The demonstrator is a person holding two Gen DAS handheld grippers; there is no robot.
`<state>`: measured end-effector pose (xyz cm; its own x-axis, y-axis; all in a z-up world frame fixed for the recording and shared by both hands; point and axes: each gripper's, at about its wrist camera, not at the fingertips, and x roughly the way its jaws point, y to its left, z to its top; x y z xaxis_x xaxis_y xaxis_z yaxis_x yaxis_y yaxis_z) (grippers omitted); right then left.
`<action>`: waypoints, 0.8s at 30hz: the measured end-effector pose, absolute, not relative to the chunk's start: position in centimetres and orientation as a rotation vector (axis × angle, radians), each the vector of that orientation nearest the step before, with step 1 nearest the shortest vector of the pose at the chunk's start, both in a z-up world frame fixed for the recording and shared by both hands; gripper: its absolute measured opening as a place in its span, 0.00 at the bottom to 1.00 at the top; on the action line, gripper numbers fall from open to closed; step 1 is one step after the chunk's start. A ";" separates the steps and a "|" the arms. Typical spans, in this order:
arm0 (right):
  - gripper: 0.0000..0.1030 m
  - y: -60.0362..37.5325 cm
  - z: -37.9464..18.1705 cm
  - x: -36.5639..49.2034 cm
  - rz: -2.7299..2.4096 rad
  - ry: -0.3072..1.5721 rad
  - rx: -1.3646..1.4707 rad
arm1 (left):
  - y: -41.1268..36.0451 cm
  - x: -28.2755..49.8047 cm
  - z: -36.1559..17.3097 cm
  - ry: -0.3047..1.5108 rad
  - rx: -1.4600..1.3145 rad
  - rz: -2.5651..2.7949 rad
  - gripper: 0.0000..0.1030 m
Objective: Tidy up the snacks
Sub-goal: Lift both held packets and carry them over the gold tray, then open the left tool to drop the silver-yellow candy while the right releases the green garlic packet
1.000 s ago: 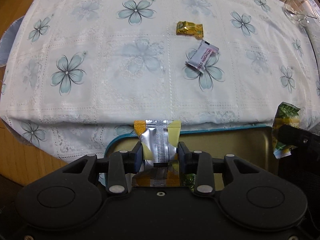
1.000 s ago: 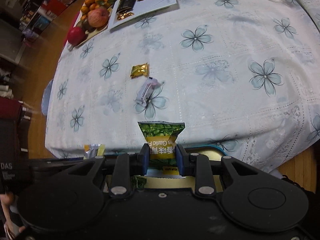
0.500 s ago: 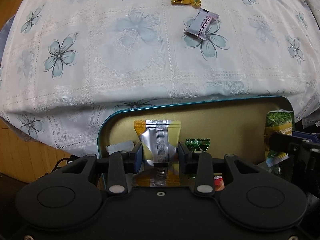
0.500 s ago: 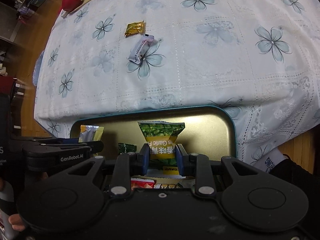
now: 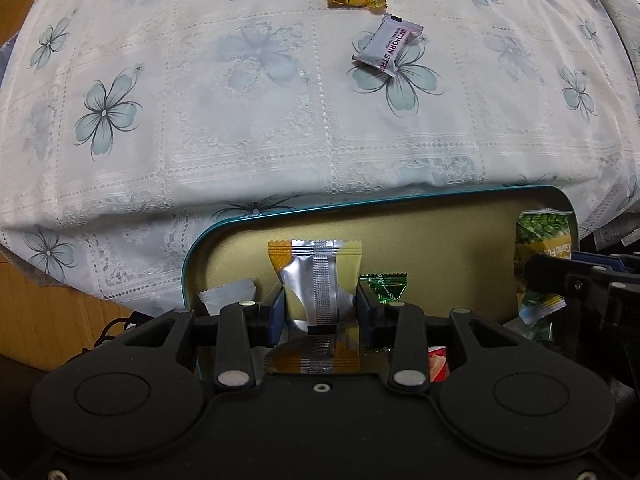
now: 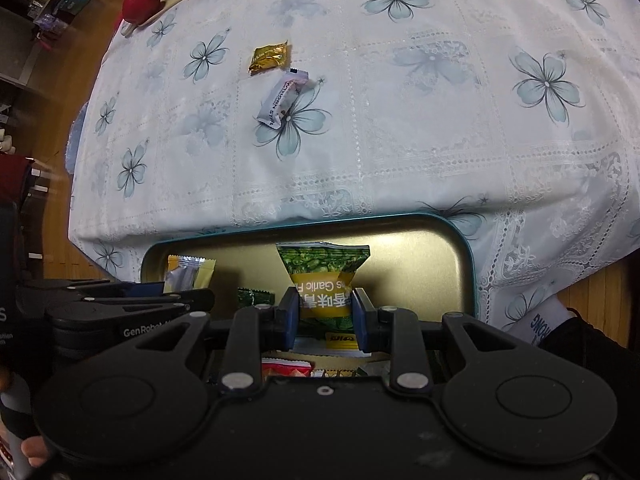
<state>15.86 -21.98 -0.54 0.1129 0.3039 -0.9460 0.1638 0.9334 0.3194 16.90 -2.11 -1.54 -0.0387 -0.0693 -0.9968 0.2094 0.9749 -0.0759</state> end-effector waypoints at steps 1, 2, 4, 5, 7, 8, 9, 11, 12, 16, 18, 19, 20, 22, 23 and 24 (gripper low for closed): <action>0.29 -22.0 -0.5 15.9 0.106 1.465 0.388 | -2.1 16.9 -1.6 1.595 0.111 -0.228 0.45; 0.29 -22.0 -0.5 15.9 0.106 1.465 0.389 | -2.2 16.9 -1.6 1.596 0.110 -0.230 0.45; 0.29 -22.1 -0.6 15.9 0.104 1.468 0.392 | -2.2 16.9 -1.5 1.594 0.107 -0.233 0.45; 0.29 -22.1 -0.6 15.8 0.105 1.469 0.393 | -2.2 16.9 -1.5 1.592 0.104 -0.233 0.45; 0.29 -22.1 -0.6 15.8 0.106 1.470 0.392 | -2.1 16.9 -1.4 1.590 0.090 -0.234 0.45; 0.29 -22.1 -0.6 15.8 0.107 1.471 0.392 | -2.1 17.0 -1.4 1.590 0.078 -0.239 0.45; 0.29 -22.1 -0.6 15.8 0.108 1.471 0.392 | -2.0 17.0 -1.3 1.591 0.070 -0.241 0.45; 0.29 -22.0 -0.6 15.8 0.113 1.473 0.392 | -2.0 17.0 -1.2 1.588 0.062 -0.241 0.45; 0.29 -22.0 -0.6 15.9 0.116 1.476 0.392 | -2.0 17.0 -1.2 1.586 0.066 -0.237 0.45; 0.32 -21.9 -0.9 15.9 0.129 1.500 0.401 | -2.0 17.1 -1.3 1.588 0.088 -0.217 0.45; 0.32 -21.9 -0.9 15.9 0.137 1.504 0.408 | -2.0 17.1 -1.4 1.595 0.091 -0.221 0.45; 0.32 -21.9 -0.9 15.9 0.137 1.504 0.407 | -2.1 17.0 -1.4 1.596 0.095 -0.222 0.45; 0.32 -21.9 -0.9 15.9 0.136 1.501 0.406 | -2.1 17.0 -1.4 1.596 0.097 -0.223 0.45; 0.32 -21.9 -0.8 15.9 0.133 1.496 0.403 | -2.1 17.0 -1.4 1.600 0.095 -0.227 0.45; 0.32 -21.9 -0.8 16.0 0.133 1.494 0.403 | -2.1 17.0 -1.5 1.602 0.094 -0.230 0.45; 0.32 -22.0 -0.8 16.0 0.131 1.494 0.405 | -2.1 17.0 -1.5 1.603 0.095 -0.231 0.45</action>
<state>15.99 -21.99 -0.76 0.0839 0.3307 -0.9400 0.1618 0.9263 0.3403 16.99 -2.12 -1.47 -0.0477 -0.0810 -0.9956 0.2029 0.9751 -0.0891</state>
